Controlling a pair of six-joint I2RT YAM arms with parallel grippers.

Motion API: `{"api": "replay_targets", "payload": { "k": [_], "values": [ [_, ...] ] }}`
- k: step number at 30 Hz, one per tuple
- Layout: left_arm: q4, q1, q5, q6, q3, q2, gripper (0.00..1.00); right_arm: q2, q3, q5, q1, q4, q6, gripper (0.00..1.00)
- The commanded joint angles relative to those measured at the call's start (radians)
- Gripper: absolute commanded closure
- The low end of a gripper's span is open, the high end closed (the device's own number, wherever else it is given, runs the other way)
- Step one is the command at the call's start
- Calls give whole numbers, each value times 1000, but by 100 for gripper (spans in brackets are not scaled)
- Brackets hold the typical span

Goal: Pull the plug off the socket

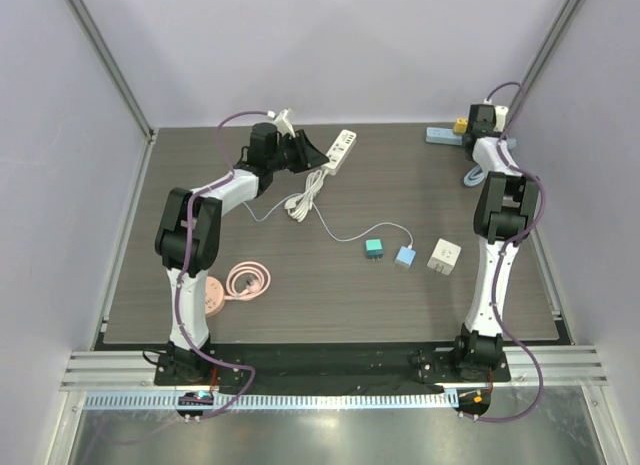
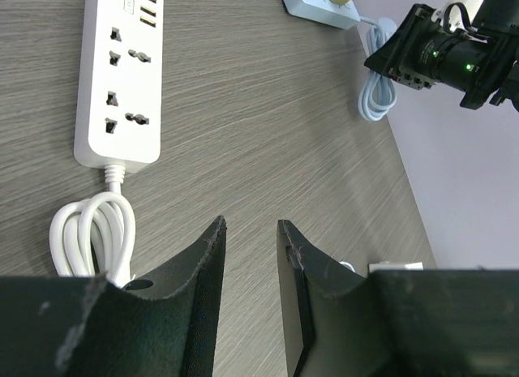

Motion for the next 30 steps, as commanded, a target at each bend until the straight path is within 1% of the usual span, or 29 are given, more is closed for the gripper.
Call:
{"api": "replay_targets", "payload": {
  "k": [1, 4, 5, 7, 9, 13, 14, 19, 22, 25, 26, 30],
  "values": [
    [47, 4, 20, -11, 28, -2, 67, -22, 75, 219, 74, 23, -102, 99],
    [50, 4, 24, -14, 28, -2, 67, -22, 59, 303, 117, 15, -119, 99],
    [50, 3, 27, -14, 28, -2, 67, -34, 48, 317, 124, 2, -90, 99],
    [50, 4, 32, -16, 30, 1, 67, -54, 7, 297, 134, -64, -39, 99],
    [55, 4, 46, -19, 33, 4, 67, -112, -48, 218, 135, -95, 34, 99],
    [71, 3, 66, -33, 36, 9, 67, -216, -193, 98, 154, -123, 99, 99],
    [71, 4, 66, -33, 36, 11, 67, -245, -222, 75, 193, -126, 107, 99],
    [67, 3, 61, -20, 35, 4, 67, -383, -397, -144, 250, -130, 203, 99],
    [56, 3, 51, -11, 35, 4, 67, -446, -490, -200, 275, -126, 236, 98],
    [47, -5, 47, -7, 42, 9, 67, -491, -575, -211, 293, -117, 243, 98],
    [42, -8, 46, -2, 45, 11, 67, -522, -602, -236, 299, -97, 243, 98],
    [4, -45, 26, 30, 85, 21, 67, -584, -714, -252, 310, -83, 250, 95]
  ]
}}
